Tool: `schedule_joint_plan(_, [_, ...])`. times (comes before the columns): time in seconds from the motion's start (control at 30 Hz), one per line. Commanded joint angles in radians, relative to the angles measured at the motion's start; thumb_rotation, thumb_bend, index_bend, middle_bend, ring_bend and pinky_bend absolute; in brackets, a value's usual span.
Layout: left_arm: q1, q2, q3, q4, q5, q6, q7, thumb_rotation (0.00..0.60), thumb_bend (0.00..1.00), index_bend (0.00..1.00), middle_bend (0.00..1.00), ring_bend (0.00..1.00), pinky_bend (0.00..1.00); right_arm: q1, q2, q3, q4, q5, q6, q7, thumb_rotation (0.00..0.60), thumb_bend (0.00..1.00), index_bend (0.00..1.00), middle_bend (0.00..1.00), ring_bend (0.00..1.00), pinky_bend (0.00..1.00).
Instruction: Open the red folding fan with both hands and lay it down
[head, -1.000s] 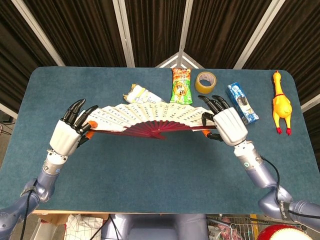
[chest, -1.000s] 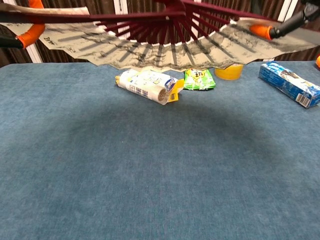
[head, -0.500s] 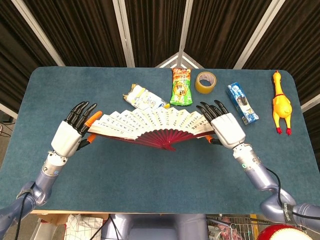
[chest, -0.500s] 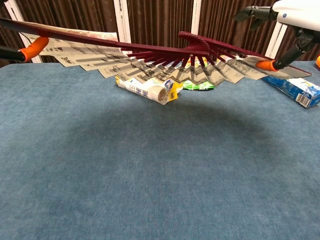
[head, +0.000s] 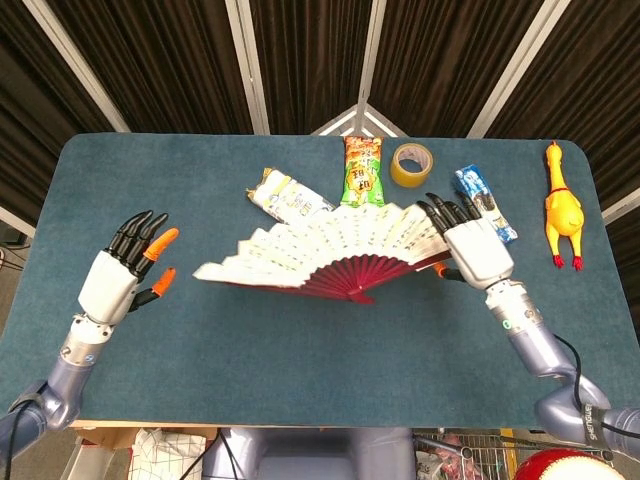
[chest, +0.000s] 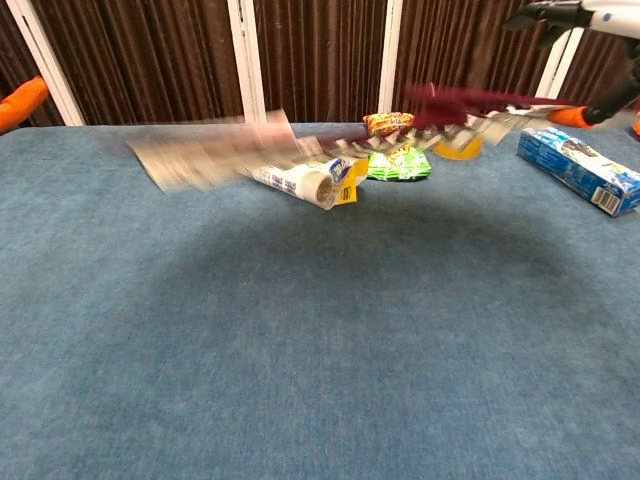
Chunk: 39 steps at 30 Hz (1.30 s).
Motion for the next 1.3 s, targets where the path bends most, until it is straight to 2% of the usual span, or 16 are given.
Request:
schedule_joint_plan(0.03, [0.021,0.025,0.013,-0.017,-0.004,-0.009,-0.001,0.600,0.57,0.10,0.00,0.00,0.13,-0.008,0.012,-0.003,0.008,0.002,0.000,0.000,0.600,0.31,0.00,0.06,0.17,0.06])
schedule_joint_plan(0.17, [0.041,0.050,0.010,-0.042,-0.015,-0.003,-0.011,0.600,0.57,0.10,0.00,0.00,0.13,-0.021,0.039,-0.023,0.011,-0.011,0.003,-0.050,0.600,0.19,0.00,0.05,0.16,0.06])
schedule_joint_plan(0.43, [0.067,0.070,0.004,-0.068,-0.030,-0.004,-0.028,0.600,0.57,0.10,0.00,0.00,0.13,-0.022,0.120,-0.055,-0.081,-0.038,0.004,-0.300,0.600,0.17,0.00,0.05,0.16,0.06])
schedule_joint_plan(0.73, [0.106,0.085,0.028,-0.112,-0.029,-0.024,0.004,0.600,0.57,0.10,0.00,0.00,0.10,0.008,0.244,-0.037,-0.244,0.147,-0.106,-0.450,0.600,0.17,0.00,0.05,0.18,0.07])
schedule_joint_plan(0.87, [0.153,0.113,0.040,-0.184,-0.060,-0.046,0.046,0.600,0.57,0.13,0.02,0.00,0.09,-0.017,0.275,-0.024,-0.341,0.208,-0.098,-0.380,0.600,0.17,0.00,0.05,0.21,0.10])
schedule_joint_plan(0.93, [0.181,0.137,0.042,-0.237,-0.080,-0.048,0.086,0.600,0.56,0.18,0.04,0.00,0.09,-0.044,0.279,-0.021,-0.375,0.198,-0.065,-0.328,0.600,0.17,0.03,0.05,0.21,0.11])
schedule_joint_plan(1.03, [0.222,0.179,0.039,-0.332,-0.112,-0.042,0.160,0.600,0.56,0.19,0.04,0.00,0.10,-0.111,0.273,-0.041,-0.418,0.128,0.020,-0.255,0.600,0.17,0.07,0.05,0.21,0.11])
schedule_joint_plan(1.17, [0.287,0.270,0.053,-0.497,-0.181,-0.072,0.307,0.600,0.56,0.18,0.01,0.00,0.09,-0.240,0.233,-0.099,-0.430,-0.031,0.203,-0.173,0.600,0.17,0.10,0.08,0.21,0.11])
schedule_joint_plan(1.3, [0.347,0.372,0.074,-0.693,-0.263,-0.110,0.441,0.600,0.55,0.13,0.00,0.00,0.06,-0.368,0.165,-0.166,-0.383,-0.152,0.380,-0.121,0.600,0.17,0.10,0.08,0.21,0.11])
